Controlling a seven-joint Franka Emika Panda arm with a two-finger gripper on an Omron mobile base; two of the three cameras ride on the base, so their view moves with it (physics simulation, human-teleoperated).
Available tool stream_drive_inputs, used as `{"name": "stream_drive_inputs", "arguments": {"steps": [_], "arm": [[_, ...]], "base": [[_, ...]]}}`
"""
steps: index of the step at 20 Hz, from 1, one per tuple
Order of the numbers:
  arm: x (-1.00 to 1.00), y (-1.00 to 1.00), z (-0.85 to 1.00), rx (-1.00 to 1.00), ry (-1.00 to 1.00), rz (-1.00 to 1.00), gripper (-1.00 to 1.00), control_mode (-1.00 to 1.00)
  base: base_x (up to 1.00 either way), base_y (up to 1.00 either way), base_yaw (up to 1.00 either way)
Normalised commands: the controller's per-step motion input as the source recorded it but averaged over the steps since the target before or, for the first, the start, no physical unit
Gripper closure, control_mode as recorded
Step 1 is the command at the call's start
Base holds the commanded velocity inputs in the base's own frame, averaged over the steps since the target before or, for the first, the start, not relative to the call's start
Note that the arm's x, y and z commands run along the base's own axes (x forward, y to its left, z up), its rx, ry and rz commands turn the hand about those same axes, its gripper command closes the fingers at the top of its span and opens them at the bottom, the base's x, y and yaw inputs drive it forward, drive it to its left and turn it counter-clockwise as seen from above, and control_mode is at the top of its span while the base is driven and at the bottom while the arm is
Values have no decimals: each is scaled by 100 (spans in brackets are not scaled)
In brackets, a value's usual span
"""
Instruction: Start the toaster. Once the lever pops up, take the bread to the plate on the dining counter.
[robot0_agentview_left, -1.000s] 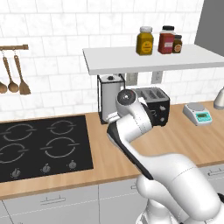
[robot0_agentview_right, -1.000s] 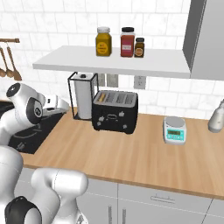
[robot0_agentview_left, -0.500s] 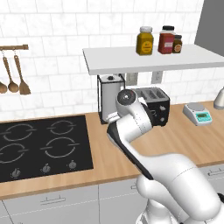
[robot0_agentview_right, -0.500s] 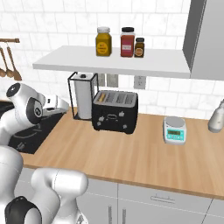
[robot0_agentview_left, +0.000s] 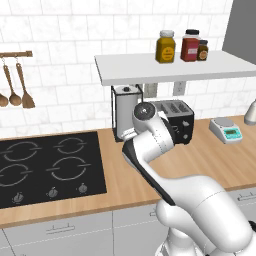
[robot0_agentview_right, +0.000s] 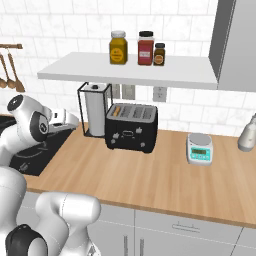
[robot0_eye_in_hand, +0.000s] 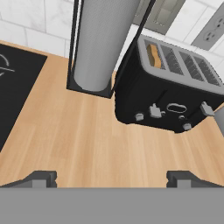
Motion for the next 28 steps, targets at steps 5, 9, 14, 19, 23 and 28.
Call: {"name": "stream_drive_inputs", "arguments": {"steps": [5,9,14,19,23,28], "arm": [[0,0,0,0,0,0,-100,-100],[0,0,0,0,0,0,-100,-100],[0,0,0,0,0,0,-100,-100],[0,0,0,0,0,0,-100,-100],[0,0,0,0,0,0,-100,-100],[0,0,0,0,0,0,-100,-100]], "base": [[0,0,0],[0,0,0],[0,0,0],[0,0,0],[0,0,0],[0,0,0]]}}
